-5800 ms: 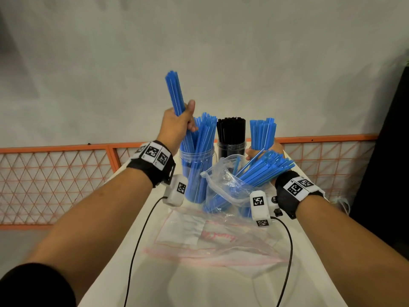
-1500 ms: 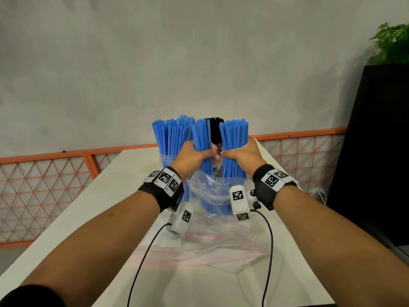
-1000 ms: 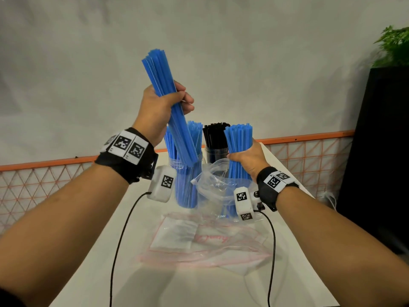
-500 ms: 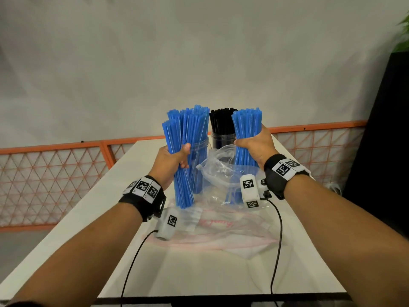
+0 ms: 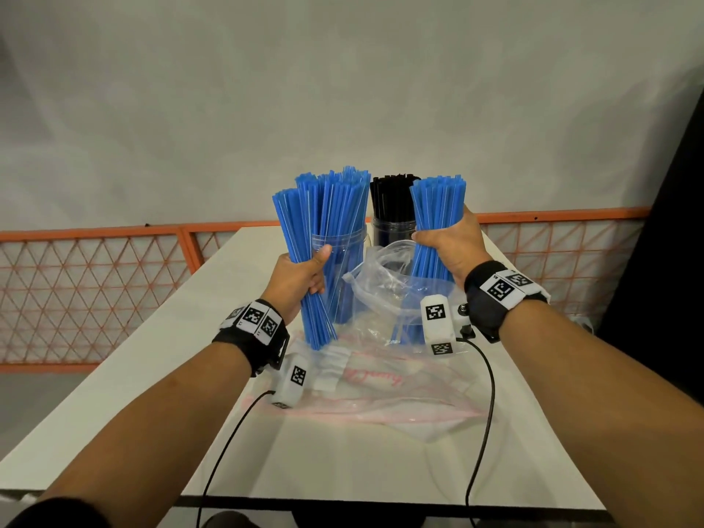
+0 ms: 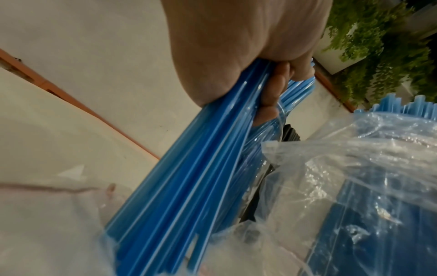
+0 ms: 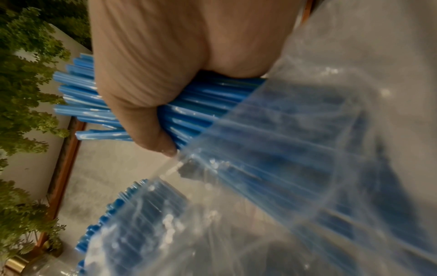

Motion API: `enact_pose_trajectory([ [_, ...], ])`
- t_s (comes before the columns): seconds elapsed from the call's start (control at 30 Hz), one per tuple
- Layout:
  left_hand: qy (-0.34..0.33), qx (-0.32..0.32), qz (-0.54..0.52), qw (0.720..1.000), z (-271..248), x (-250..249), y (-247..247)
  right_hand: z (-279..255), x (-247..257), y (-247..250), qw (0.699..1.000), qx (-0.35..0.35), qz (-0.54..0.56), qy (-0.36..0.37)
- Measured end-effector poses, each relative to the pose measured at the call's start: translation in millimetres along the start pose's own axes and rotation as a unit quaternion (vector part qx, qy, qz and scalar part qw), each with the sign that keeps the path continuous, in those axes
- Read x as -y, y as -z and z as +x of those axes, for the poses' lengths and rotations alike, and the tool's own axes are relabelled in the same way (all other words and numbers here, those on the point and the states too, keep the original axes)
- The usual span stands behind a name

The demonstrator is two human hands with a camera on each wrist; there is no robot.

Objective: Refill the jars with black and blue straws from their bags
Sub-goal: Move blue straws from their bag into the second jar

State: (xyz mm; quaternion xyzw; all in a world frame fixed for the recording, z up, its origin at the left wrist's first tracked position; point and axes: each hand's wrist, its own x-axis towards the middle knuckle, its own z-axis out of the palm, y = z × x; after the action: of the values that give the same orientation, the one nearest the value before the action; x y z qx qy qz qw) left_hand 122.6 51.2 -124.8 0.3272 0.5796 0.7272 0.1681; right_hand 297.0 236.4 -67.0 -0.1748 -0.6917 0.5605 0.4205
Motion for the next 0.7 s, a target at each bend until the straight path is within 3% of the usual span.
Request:
enact_pose_trajectory([
  [0.13,-0.035,0.013,0.052,0.998,-0.5,-19.9,-1.2,0.1,0.4,0.9,1.0,0.001,-0.005,0.005],
  [0.33,-0.196,-0.023,-0.015,0.98,22.1,-133.2,-13.0,0.2,-0.8,1.3,1.0,0.005,0.0,0.007],
  [0.43,-0.244,-0.029,-0.022,0.969,35.9,-165.4,-24.5,0.8,0.2,2.4,1.0,0.008,0.003,0.006],
  [0.7,-0.223,-0.03,0.043,0.973,46.4,-133.3,-33.5,0.4,0.5,1.9,1.0,0.011,-0.004,0.007],
])
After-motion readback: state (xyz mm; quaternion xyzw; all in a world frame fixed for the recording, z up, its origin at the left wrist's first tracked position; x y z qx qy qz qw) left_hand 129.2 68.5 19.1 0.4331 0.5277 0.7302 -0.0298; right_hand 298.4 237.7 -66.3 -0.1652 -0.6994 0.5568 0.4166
